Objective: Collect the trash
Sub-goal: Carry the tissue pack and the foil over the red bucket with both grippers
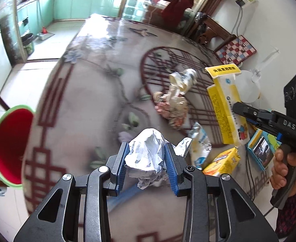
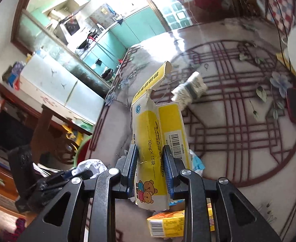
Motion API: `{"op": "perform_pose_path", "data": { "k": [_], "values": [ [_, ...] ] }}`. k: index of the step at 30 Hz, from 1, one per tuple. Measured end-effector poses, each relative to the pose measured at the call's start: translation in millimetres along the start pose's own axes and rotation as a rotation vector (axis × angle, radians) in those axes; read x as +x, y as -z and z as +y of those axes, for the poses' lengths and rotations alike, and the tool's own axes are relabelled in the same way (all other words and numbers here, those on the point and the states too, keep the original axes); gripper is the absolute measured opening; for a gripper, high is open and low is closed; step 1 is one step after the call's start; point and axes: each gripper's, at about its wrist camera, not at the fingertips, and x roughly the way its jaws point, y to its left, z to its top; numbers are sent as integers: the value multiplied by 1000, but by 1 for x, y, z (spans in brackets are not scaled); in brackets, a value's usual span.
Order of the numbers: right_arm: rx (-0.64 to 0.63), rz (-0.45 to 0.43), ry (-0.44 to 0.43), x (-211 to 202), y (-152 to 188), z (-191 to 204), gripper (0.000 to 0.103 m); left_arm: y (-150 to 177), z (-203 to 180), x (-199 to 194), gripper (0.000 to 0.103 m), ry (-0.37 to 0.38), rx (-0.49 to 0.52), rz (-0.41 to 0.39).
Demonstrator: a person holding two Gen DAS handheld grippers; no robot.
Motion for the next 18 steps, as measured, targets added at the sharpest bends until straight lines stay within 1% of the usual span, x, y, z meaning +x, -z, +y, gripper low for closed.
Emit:
{"op": "perform_pose_path", "data": {
  "k": [8, 10, 14, 18],
  "values": [
    [-73, 13, 38, 23, 18, 63, 23, 0, 50, -22, 34, -54, 0, -23],
    [-77, 19, 38, 30, 22, 76, 23, 2, 67, -27, 34, -58, -9, -22],
    [-73, 34, 11, 48, 29, 104, 23, 6, 96, -36, 34, -65, -27, -15],
    [-108, 32, 25, 64, 38, 139, 23, 10, 121, -43, 34, -75, -32, -5]
  ]
}}
